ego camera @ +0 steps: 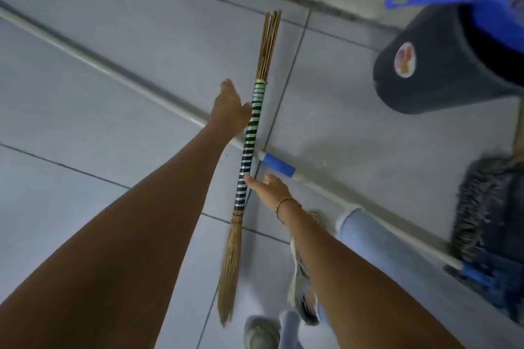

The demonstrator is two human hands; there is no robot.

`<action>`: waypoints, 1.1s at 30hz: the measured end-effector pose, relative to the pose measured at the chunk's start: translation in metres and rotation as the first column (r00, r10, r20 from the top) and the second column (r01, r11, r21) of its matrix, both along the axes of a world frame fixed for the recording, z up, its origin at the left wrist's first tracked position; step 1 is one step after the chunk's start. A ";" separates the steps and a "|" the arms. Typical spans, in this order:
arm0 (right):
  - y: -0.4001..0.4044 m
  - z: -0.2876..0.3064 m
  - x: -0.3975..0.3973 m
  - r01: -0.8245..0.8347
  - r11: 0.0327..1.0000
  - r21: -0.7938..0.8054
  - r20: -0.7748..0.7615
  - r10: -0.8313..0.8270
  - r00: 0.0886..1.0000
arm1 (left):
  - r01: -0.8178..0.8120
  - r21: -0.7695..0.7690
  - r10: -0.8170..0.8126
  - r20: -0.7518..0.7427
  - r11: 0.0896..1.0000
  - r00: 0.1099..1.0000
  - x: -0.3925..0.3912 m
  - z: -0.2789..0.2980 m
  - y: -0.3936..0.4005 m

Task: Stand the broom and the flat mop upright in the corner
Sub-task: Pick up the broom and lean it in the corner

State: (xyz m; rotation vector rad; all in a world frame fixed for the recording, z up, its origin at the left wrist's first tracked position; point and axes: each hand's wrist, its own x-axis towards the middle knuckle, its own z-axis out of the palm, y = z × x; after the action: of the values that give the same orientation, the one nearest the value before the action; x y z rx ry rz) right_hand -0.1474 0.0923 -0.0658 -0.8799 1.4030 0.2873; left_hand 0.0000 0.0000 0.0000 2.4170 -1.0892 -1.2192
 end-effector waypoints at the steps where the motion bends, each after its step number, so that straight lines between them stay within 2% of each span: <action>1: 0.004 -0.022 0.006 0.039 0.999 0.030 0.021 -0.039 0.999 | 0.012 -0.029 -0.013 -0.030 1.000 0.999 -0.005 -0.027 -0.006; 4: 0.014 -0.074 0.020 0.179 0.980 0.082 0.142 -0.189 0.972 | -0.019 -0.019 0.017 -0.101 1.000 0.995 -0.014 -0.089 -0.022; 7: 0.022 -0.110 0.030 0.350 0.921 0.169 0.234 -0.382 0.894 | -0.157 0.059 0.166 -0.198 0.986 0.966 -0.013 -0.132 -0.031; 11: 0.016 -0.125 0.040 0.384 0.891 0.244 0.320 -0.447 0.835 | -0.186 0.082 0.199 -0.201 0.979 0.959 -0.008 -0.141 -0.038; 15: 0.013 -0.097 0.047 0.385 0.901 0.201 0.275 -0.429 0.861 | -0.245 0.054 0.249 -0.322 0.968 0.914 -0.001 -0.101 -0.036; 19: 0.003 -0.026 0.050 0.372 0.920 0.125 0.243 -0.392 0.887 | -0.281 -0.015 0.256 -0.370 0.960 0.893 -0.007 -0.008 -0.036; 27: -0.028 0.217 0.055 0.343 0.934 -0.097 0.306 -0.300 0.904 | -0.244 -0.209 0.165 -0.335 0.947 0.928 -0.013 0.268 -0.040; 33: -0.016 0.399 0.018 0.339 0.898 -0.281 0.353 -0.232 0.906 | -0.143 -0.403 -0.024 -0.382 0.904 0.924 -0.045 0.472 0.004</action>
State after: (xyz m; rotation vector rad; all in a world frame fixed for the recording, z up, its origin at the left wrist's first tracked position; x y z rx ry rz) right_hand -0.1298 0.0764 0.3332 -0.9299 1.2788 -0.3218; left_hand -0.0448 0.0043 0.4724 1.7833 -1.0203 -1.2106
